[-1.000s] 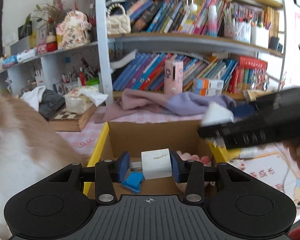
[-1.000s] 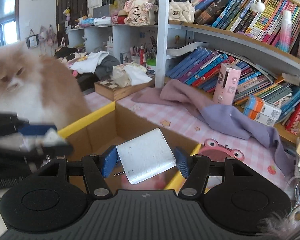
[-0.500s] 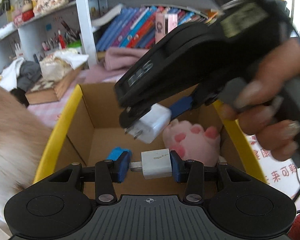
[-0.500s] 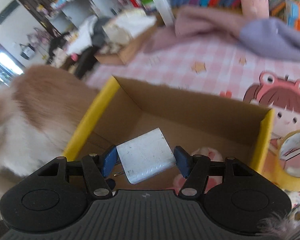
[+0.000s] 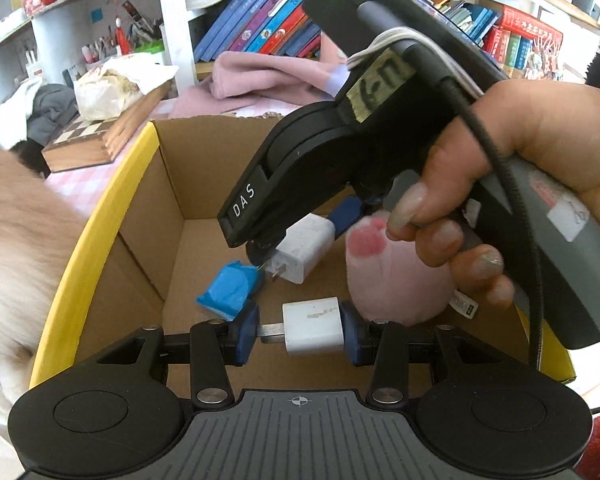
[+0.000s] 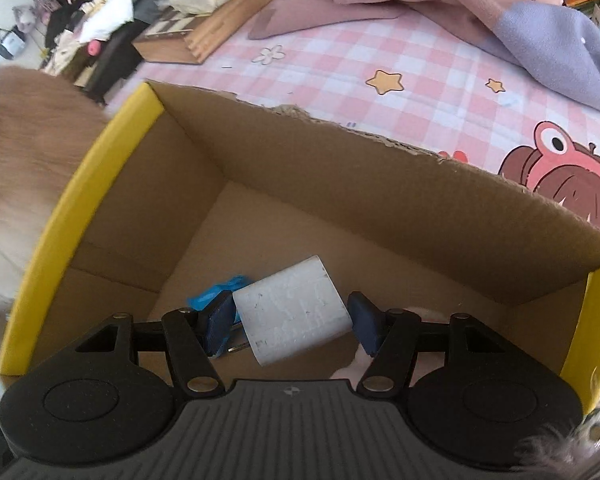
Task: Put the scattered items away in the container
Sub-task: 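Lower both grippers into the yellow box and open them, releasing charger and block, then lift both open grippers out of the box and back over the table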
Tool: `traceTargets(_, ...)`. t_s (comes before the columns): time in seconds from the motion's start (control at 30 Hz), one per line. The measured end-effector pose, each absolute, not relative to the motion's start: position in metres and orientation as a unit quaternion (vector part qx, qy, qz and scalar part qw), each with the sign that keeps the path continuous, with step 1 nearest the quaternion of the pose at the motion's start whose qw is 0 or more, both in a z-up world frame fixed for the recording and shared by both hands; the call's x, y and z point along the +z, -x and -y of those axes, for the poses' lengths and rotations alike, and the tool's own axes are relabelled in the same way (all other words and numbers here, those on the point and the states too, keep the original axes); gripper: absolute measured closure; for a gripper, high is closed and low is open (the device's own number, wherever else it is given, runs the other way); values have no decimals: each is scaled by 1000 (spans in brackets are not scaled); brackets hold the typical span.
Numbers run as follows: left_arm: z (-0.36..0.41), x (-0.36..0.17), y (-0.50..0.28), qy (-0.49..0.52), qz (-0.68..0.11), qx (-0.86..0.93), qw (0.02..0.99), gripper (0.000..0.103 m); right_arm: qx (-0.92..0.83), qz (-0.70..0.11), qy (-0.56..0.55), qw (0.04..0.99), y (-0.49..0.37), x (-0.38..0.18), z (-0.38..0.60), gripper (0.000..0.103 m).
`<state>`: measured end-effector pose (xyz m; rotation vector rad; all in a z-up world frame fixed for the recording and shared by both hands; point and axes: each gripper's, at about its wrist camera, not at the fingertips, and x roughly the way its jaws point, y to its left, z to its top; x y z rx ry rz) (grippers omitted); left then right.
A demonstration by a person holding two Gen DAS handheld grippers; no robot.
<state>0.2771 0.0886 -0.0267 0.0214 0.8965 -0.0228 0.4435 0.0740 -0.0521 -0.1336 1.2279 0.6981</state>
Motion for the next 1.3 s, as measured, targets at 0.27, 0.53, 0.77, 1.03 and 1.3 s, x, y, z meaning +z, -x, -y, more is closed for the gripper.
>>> traceTargets(0.27, -91, -27, -278, -10, -434, -8, 901, 60, 309, -562, 46, 766, -448, -52, -74, 40)
traceTargets(0.53, -89, -4, -261, -48, -390, 10, 919, 33, 301, -552, 28, 777, -440, -32, -64, 25)
traceTargets(0.77, -85, 24, -237, -42, -330, 22, 943, 28, 333, -488, 18, 807, -408, 16, -47, 26)
traceTargets(1.03, -79, 51, -198, -43, -230, 42, 971, 21, 333, -332, 5, 882, -364, 79, 13, 29)
traceTargets(1.3, -82, 60, -157, -26, -183, 50, 981, 17, 273, -271, 6, 923, -318, 89, 70, 34)
